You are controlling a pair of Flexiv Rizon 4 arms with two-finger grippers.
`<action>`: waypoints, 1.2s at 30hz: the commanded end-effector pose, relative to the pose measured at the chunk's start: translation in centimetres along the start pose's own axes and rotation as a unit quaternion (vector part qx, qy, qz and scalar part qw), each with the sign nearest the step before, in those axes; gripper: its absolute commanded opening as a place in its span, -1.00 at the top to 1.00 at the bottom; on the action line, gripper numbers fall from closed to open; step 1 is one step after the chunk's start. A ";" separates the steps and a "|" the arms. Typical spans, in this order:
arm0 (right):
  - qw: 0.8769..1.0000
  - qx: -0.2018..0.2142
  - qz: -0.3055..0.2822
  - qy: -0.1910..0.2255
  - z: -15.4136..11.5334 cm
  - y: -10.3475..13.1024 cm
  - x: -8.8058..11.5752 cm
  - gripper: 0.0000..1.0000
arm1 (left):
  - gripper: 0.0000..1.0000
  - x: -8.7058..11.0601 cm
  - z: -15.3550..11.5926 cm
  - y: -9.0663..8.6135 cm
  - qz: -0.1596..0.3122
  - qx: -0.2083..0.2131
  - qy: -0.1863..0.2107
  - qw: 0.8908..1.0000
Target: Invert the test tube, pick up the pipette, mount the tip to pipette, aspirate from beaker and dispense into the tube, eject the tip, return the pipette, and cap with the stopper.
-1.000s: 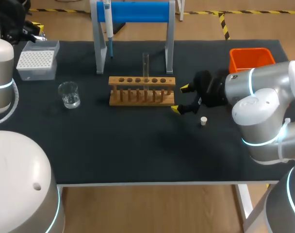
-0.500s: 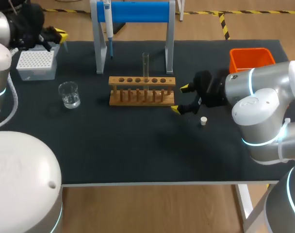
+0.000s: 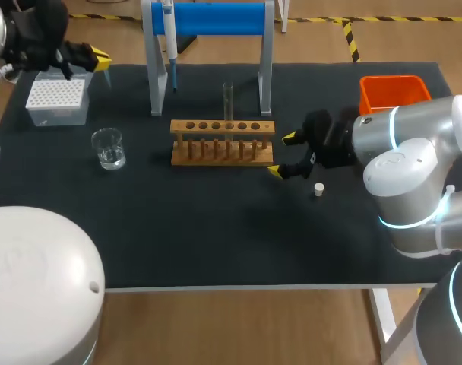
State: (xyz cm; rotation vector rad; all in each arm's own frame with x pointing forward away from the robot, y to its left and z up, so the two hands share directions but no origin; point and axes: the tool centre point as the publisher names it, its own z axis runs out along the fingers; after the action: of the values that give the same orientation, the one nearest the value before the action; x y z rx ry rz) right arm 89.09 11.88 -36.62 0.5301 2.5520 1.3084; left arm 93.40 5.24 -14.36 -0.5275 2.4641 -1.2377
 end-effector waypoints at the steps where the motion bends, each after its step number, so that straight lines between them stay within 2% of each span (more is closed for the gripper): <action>1: 1.000 0.000 0.000 0.000 -0.1 -0.1 0.0 -1.00 | 1.00 -0.1 -0.1 -0.1 0.000 -0.002 0.002 1.000; 10: 1.000 0.000 0.000 0.000 -0.1 -0.1 0.0 -1.00 | 1.00 -0.1 -0.1 -0.1 0.000 -0.002 0.002 1.000; 12: 1.000 0.000 0.000 0.000 -0.1 -0.1 0.0 -1.00 | 1.00 1.4 0.9 -0.8 0.005 -0.027 0.028 0.999; 18: 1.000 0.000 0.000 0.000 -0.1 -0.1 0.0 -1.00 | 1.00 6.5 2.4 -4.0 0.028 -0.017 0.078 0.996; 21: 1.000 0.000 0.000 0.000 -0.1 -0.1 0.0 -1.00 | 1.00 8.7 2.8 -5.6 0.030 -0.005 0.090 0.995; 26: 1.000 0.000 0.000 0.000 -0.1 -0.1 0.0 -1.00 | 1.00 12.3 3.7 -8.0 0.041 -0.015 0.112 0.993; 28: 1.000 0.000 0.000 0.000 -0.1 -0.1 0.0 -1.00 | 1.00 13.6 4.1 -8.9 0.041 0.003 0.122 0.992; 32: 1.000 0.000 0.000 0.000 -0.1 -0.1 0.0 -1.00 | 1.00 15.9 4.5 -10.4 0.043 0.003 0.128 0.991; 36: 1.000 0.000 0.000 0.000 -0.1 -0.1 0.0 -1.00 | 1.00 18.2 5.9 -11.4 0.038 -0.012 0.155 0.987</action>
State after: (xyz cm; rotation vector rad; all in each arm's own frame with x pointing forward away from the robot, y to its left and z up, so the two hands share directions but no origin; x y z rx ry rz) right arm 89.09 11.89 -36.62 0.5300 2.5521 1.3084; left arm 81.98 -12.06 -10.79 -0.2518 2.7074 -1.3775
